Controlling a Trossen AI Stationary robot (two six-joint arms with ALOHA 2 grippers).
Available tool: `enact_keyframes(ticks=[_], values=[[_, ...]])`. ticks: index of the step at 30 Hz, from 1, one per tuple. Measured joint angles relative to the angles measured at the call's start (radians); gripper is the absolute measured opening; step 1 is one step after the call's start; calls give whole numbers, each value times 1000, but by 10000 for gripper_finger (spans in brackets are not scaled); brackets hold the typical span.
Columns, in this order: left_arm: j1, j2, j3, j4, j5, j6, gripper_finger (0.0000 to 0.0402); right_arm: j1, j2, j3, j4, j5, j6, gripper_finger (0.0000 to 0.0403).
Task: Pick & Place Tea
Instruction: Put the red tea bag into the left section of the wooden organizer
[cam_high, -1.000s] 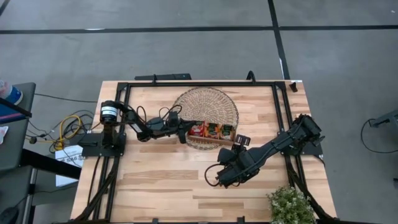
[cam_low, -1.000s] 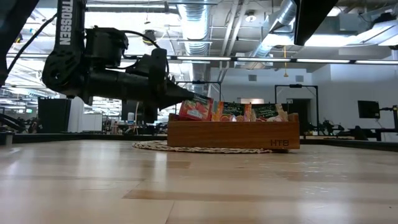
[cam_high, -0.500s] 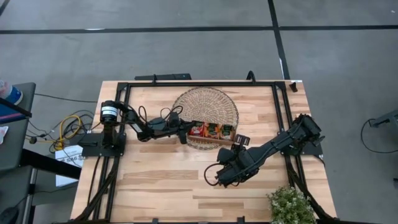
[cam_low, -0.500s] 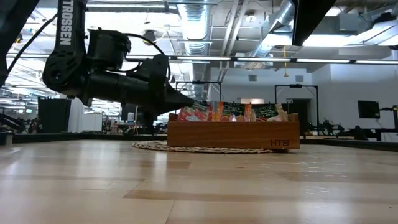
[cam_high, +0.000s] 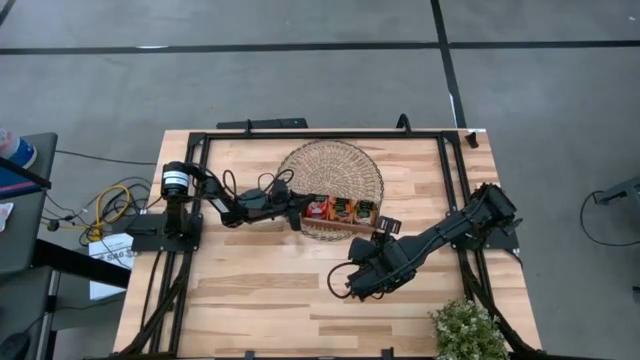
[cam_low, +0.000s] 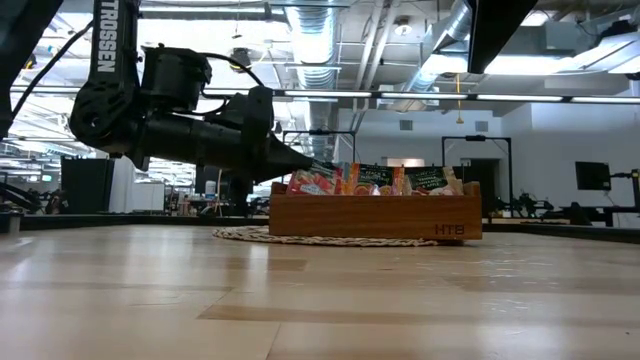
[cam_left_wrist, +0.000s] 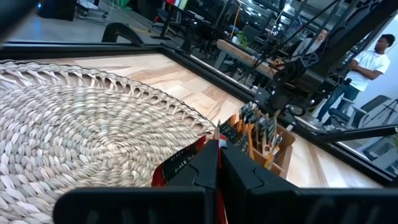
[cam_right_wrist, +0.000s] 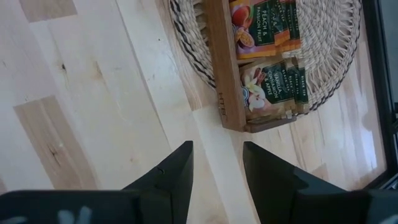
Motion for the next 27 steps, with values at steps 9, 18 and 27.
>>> enact_keyframes(ticks=[9, 18, 27], values=[[0, 0, 0, 0, -5, 3, 0, 0, 0, 0, 0, 0, 0, 132], [0, 0, 0, 0, -5, 33, 0, 0, 0, 0, 8, 1, 0, 132], [0, 0, 0, 0, 39, 52, 19, 0, 0, 0, 19, 1, 0, 131]])
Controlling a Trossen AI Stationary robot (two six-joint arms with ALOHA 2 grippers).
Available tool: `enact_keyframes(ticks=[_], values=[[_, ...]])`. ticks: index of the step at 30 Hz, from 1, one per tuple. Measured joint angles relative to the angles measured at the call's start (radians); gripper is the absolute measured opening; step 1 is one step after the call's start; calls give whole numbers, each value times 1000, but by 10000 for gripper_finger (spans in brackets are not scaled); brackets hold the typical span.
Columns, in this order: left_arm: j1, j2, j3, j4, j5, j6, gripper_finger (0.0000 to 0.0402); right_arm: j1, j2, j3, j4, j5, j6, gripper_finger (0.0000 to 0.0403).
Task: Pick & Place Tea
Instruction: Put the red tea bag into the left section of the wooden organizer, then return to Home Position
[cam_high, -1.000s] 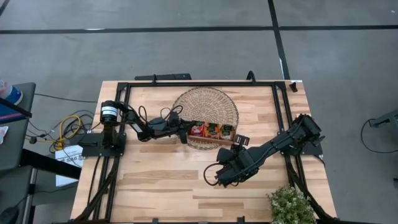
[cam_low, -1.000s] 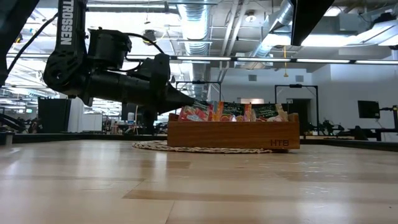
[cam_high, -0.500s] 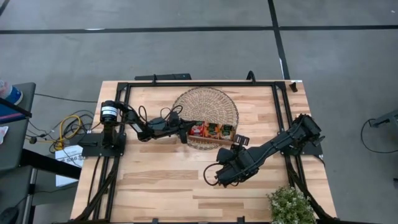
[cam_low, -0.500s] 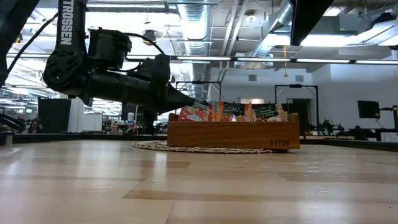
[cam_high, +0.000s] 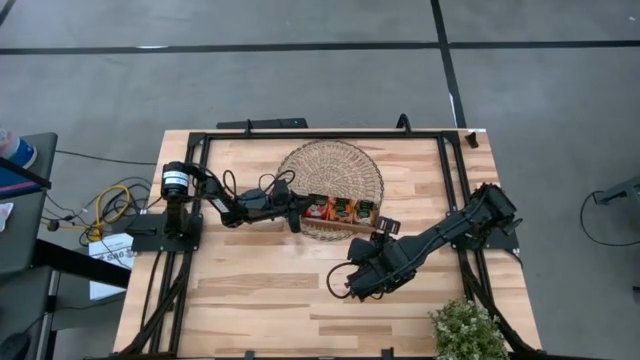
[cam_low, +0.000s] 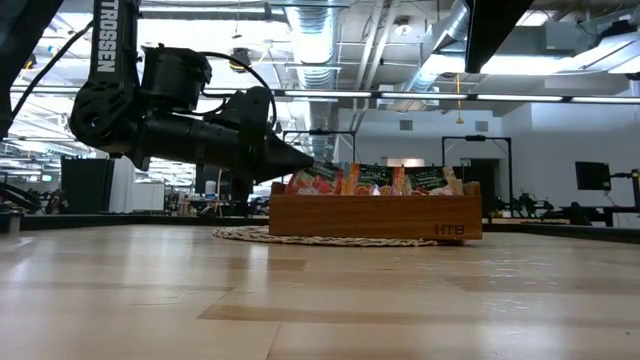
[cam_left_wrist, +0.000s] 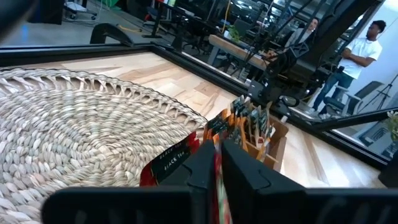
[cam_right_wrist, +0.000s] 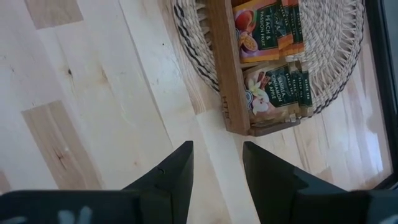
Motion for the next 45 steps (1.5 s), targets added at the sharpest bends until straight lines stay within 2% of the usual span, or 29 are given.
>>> enact_keyframes(ticks=[9, 13, 18, 27, 35, 38, 45], values=[[0, 0, 0, 4, 0, 3, 99, 0, 0, 0, 3, 0, 0, 131], [0, 0, 0, 61, 1, 21, 123, 0, 0, 0, 3, 0, 0, 131], [0, -29, 1, 92, 3, 39, 131, 0, 0, 0, 3, 0, 0, 131], [0, -48, 35, 44, 5, 67, 129, 0, 0, 0, 4, 3, -4, 131], [0, -49, 180, -319, 75, 85, 129, 0, 0, 0, 7, 1, -1, 131], [0, -70, 186, -374, 66, 84, 129, 0, 0, 0, 7, -10, -1, 131], [0, -214, 186, -550, 36, 108, 129, 0, 0, 0, 4, -16, -9, 131]])
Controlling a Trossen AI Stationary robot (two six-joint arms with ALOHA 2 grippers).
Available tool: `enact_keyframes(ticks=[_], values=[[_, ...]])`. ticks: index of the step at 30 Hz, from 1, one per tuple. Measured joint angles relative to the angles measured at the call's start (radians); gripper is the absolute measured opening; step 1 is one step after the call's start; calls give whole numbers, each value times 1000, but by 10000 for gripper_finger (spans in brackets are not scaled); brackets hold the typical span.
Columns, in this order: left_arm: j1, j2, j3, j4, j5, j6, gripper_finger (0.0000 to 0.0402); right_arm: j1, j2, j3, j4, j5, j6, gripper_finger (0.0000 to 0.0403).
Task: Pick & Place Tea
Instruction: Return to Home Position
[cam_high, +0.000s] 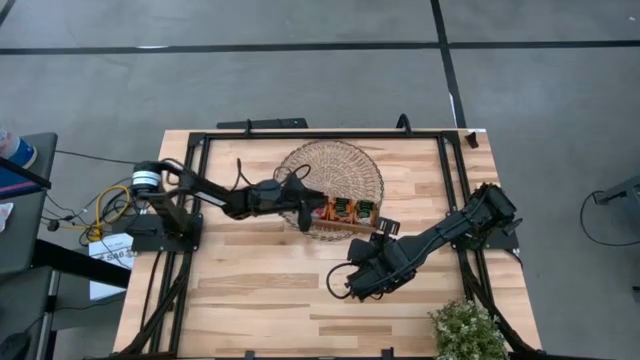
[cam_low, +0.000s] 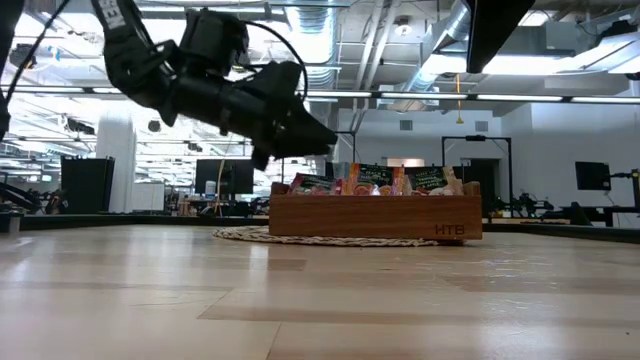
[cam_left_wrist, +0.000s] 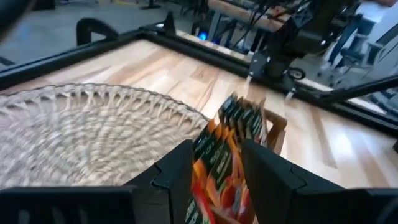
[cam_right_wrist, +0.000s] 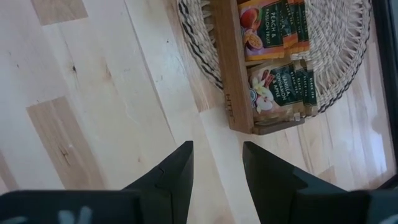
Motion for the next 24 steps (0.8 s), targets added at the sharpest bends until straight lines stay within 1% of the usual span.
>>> enact_keyframes(ticks=[3, 7, 11, 13, 17, 20, 22, 24], values=[[0, -33, 0, -59, -8, 0, 129, -5, 0, 0, 0, 17, -8, 131], [0, -36, 0, -87, -10, 0, 129, -16, 0, 0, 0, 19, -26, 131], [0, -36, 2, -154, -10, 2, 129, -23, 0, 0, 0, 20, -26, 131], [0, -36, 23, -219, -9, 21, 129, -23, 0, 0, 0, 20, -26, 131], [-3, -36, 107, -439, -13, 75, 129, -22, 0, 0, 0, 19, -26, 131], [-3, -36, 173, -588, -46, 109, 129, -22, 0, 0, 0, 19, -26, 131], [-3, -36, 198, -648, -74, 114, 129, -22, 0, 0, 0, 19, -26, 131], [-3, -49, 211, -670, -81, 114, 129, -23, 0, 0, 0, 19, -26, 131]])
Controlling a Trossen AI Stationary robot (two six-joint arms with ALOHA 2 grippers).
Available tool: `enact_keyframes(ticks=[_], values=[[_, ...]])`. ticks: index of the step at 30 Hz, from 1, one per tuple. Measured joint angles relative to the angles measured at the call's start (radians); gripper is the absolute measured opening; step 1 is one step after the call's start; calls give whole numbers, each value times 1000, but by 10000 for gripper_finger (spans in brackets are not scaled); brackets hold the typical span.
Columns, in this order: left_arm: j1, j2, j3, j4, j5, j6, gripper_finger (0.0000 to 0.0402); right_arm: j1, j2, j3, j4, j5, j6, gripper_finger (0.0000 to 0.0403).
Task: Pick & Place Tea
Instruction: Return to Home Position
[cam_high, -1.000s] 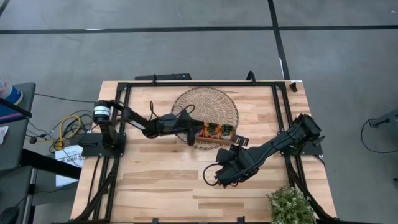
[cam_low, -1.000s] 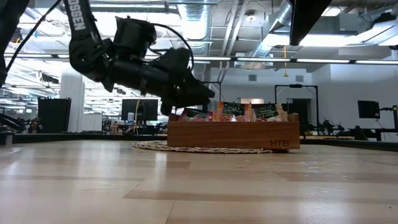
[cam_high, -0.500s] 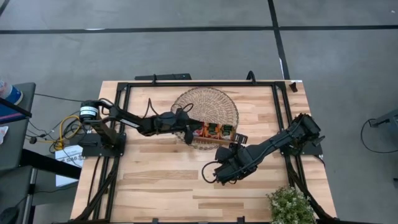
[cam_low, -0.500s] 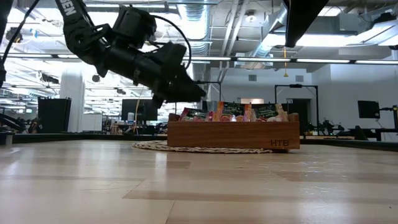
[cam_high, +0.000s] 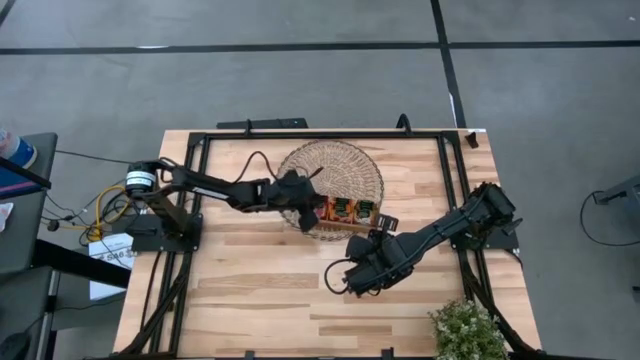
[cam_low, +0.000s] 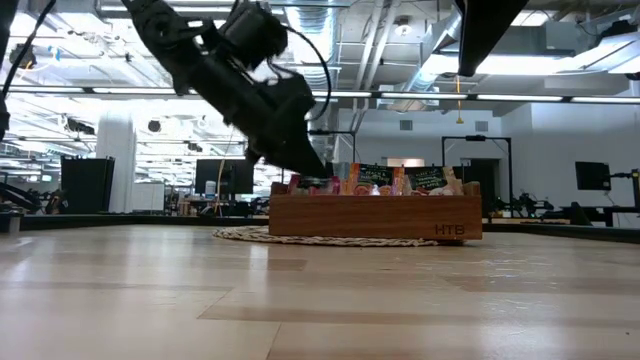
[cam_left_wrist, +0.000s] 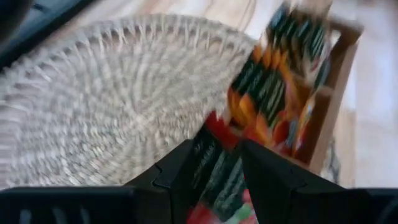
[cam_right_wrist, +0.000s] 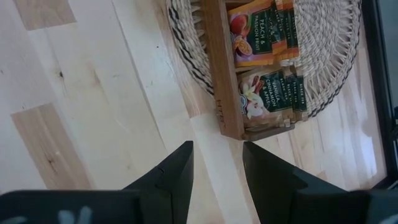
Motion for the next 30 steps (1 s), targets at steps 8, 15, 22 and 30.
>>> enact_keyframes(ticks=[8, 15, 22, 30], values=[[-7, -156, 8, -107, -14, -19, 129, 5, 0, 0, -5, 0, -2, 131], [8, -359, 3, -370, -43, -105, 129, -10, 6, 0, -112, 24, -87, 131], [28, -572, -112, -405, -6, -138, 129, -44, -188, -110, -112, 183, 3, 131], [39, -861, -311, -263, 42, -228, 129, -98, -648, -479, 312, 207, -122, 131]])
